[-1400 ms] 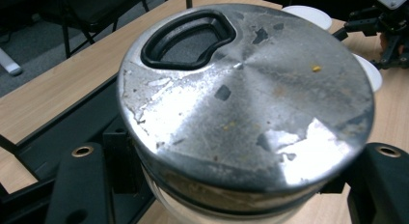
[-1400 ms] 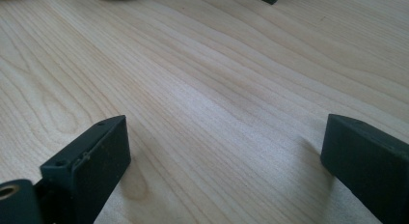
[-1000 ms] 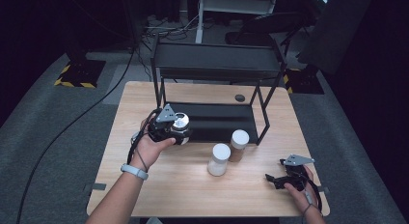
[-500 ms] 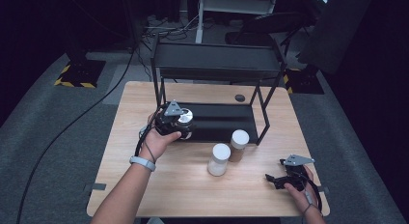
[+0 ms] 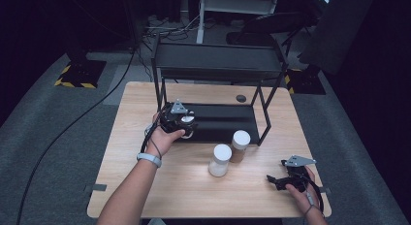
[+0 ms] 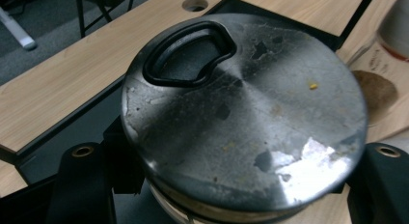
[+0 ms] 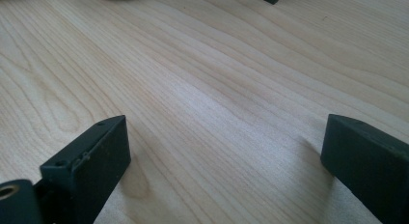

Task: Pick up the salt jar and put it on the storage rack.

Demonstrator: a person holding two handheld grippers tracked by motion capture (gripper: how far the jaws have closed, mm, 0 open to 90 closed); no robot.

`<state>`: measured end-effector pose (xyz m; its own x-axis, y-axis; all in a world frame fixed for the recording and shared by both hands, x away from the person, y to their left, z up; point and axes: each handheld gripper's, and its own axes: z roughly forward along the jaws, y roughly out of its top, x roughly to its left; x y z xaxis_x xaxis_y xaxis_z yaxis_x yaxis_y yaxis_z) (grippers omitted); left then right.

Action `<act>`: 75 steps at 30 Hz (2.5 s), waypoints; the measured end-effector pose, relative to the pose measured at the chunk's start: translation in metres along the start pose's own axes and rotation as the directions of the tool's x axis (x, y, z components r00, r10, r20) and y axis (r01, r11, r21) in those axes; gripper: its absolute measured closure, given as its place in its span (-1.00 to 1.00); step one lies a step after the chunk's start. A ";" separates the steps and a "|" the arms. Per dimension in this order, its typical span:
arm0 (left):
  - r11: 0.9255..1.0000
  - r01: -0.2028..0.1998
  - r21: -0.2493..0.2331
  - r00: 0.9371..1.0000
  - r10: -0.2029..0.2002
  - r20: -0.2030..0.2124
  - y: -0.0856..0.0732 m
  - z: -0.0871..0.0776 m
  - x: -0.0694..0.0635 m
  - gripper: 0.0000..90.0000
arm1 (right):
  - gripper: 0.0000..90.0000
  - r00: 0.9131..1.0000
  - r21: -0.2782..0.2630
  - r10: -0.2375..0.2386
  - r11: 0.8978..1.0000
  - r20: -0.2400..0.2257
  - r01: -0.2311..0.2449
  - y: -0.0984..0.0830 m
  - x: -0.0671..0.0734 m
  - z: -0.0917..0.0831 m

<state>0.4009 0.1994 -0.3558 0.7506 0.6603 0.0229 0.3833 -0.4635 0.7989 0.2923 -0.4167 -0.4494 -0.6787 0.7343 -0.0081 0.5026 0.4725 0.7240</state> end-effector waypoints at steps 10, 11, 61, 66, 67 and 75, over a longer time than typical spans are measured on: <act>1.000 0.026 0.017 1.000 -0.026 -0.006 -0.001 0.017 0.005 -0.34 | -0.93 1.000 0.000 0.000 1.000 0.000 0.000 0.000 0.000 0.000; 0.999 0.028 0.020 1.000 -0.027 -0.006 -0.001 0.019 0.006 -0.34 | -0.93 1.000 0.000 0.000 1.000 0.000 0.000 0.000 0.000 0.000; 0.996 0.076 -0.041 0.993 -0.080 -0.084 -0.008 0.024 -0.008 -0.76 | -0.93 1.000 0.000 -0.004 1.000 -0.002 0.004 -0.001 0.001 -0.001; 0.993 0.071 -0.090 0.993 -0.078 -0.083 -0.010 -0.003 -0.012 -0.76 | -0.93 1.000 0.000 -0.003 1.000 -0.002 0.003 -0.001 0.001 -0.001; 0.994 0.063 -0.090 0.994 -0.071 -0.085 -0.009 -0.008 -0.014 -0.77 | -0.93 1.000 0.000 -0.003 1.000 -0.001 0.003 -0.001 0.001 -0.001; 0.994 0.037 -0.101 0.993 -0.048 -0.112 -0.017 -0.045 -0.026 -0.76 | -0.93 1.000 0.000 -0.003 1.000 -0.002 0.003 -0.001 0.001 -0.001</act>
<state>0.3508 0.2161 -0.3429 0.6666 0.7437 0.0514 0.3543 -0.3767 0.8559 0.2906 -0.4166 -0.4495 -0.6812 0.7321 -0.0088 0.5005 0.4745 0.7241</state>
